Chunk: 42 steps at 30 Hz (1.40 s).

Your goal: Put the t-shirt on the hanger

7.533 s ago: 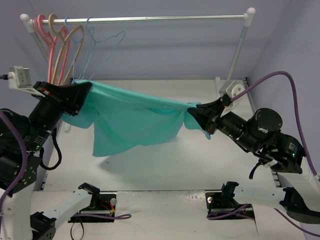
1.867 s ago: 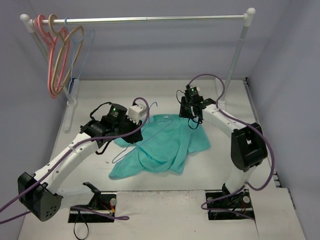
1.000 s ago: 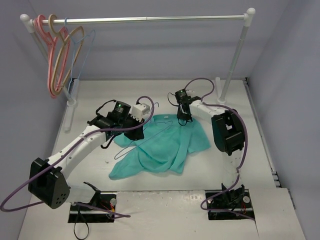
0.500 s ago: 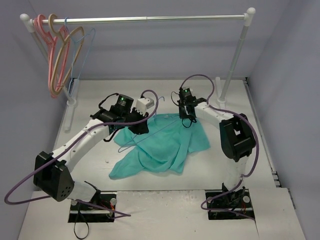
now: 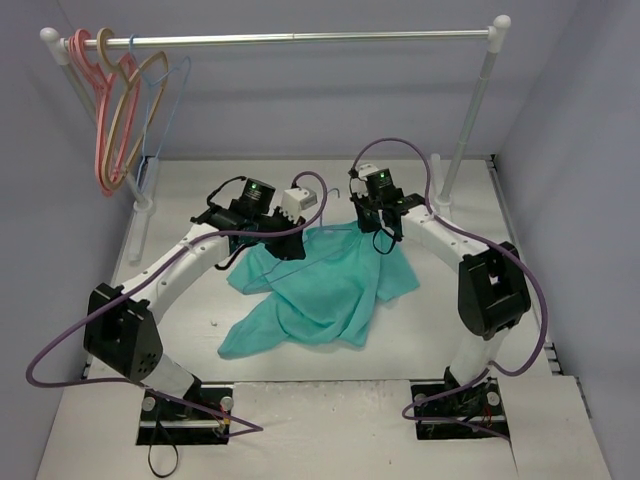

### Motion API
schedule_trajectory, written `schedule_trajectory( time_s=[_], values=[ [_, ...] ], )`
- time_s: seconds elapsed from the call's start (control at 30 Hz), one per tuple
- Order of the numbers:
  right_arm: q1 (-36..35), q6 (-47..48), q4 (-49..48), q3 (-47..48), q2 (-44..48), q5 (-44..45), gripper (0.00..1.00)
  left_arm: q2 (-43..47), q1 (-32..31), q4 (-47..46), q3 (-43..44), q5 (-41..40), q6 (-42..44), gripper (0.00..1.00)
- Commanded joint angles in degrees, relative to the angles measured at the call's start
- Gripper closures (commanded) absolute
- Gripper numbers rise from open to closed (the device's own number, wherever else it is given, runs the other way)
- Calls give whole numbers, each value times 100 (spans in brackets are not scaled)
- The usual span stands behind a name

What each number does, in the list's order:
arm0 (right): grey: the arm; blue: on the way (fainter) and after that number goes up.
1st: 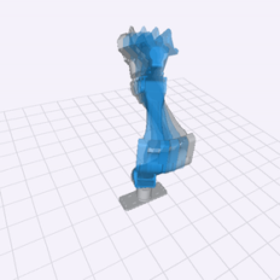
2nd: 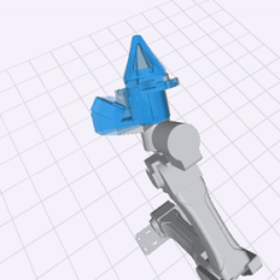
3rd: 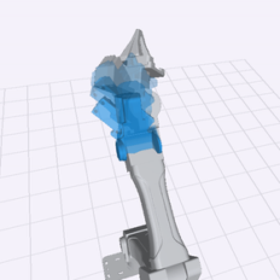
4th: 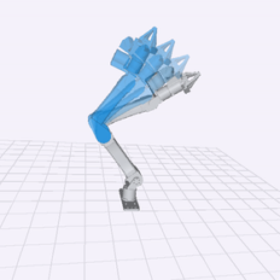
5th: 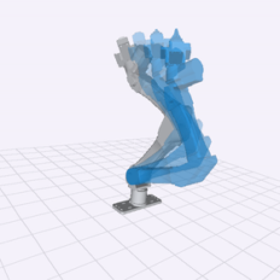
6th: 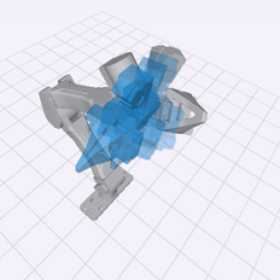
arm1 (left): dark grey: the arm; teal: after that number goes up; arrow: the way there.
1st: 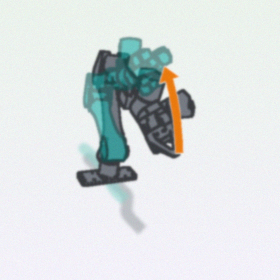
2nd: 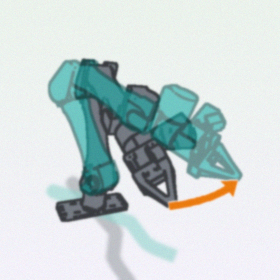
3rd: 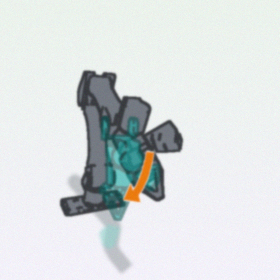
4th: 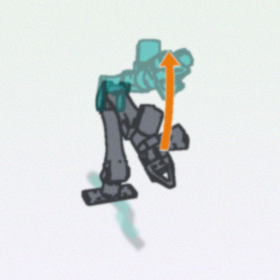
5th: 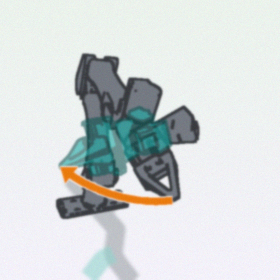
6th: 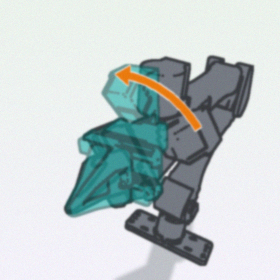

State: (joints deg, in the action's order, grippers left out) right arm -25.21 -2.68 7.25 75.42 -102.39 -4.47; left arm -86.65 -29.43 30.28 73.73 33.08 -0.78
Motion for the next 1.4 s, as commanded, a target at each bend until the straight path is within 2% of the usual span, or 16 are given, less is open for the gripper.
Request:
schedule_trajectory(
  time_s=[0.0,0.2,0.4,0.5,0.53,0.63,0.7,0.9,1.1,1.37],
  values=[
    [-19,478,-49,157,500,-256,100,70,69,-312,519,636,271,100],
    [-28,1267,260,1044,807,-625,100,87,218,-637,712,1173,139,100],
    [-19,1823,119,1528,1414,-1117,100,201,622,-1629,590,1657,-756,100],
    [-19,1876,-21,1555,1678,-1433,100,236,851,-2542,327,1982,-1467,100],
    [-19,1894,-65,1546,1783,-1495,100,245,903,-3232,239,2053,-1939,100],
    [-19,2112,-65,1529,1871,-1785,100,263,1062,-4394,-78,2194,-2766,100],
    [-19,2192,-100,1380,1942,-1655,100,254,1097,-4958,-166,2238,-3154,100],
    [87,2184,-83,984,1889,-925,100,307,1062,-5901,-500,2449,-3894,100],
    [87,1947,-189,1115,1714,-871,100,359,694,-5719,-641,2554,-3685,100],
    [-27,1683,330,1950,1476,-1354,100,465,473,-5840,-799,2028,-3403,100]
  ],
)
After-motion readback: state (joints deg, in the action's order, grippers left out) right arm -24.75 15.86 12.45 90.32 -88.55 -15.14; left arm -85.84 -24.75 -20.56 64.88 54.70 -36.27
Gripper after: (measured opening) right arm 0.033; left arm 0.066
